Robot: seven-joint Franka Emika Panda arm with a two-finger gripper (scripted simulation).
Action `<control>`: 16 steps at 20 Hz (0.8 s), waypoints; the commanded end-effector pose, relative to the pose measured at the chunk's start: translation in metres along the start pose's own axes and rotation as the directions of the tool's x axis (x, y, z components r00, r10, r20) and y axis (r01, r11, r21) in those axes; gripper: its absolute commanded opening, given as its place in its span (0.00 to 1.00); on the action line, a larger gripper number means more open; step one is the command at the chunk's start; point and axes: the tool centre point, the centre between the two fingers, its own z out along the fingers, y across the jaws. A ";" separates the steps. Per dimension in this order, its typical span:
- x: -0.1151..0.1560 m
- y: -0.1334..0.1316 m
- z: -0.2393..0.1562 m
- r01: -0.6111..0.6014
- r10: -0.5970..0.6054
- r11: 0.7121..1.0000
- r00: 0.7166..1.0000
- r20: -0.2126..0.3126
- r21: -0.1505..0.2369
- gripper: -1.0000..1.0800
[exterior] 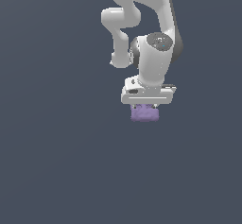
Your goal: Pick up the object and move it to a goal position.
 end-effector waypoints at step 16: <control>0.039 -0.008 -0.131 -0.004 0.004 1.000 1.000 0.008 -0.003 0.00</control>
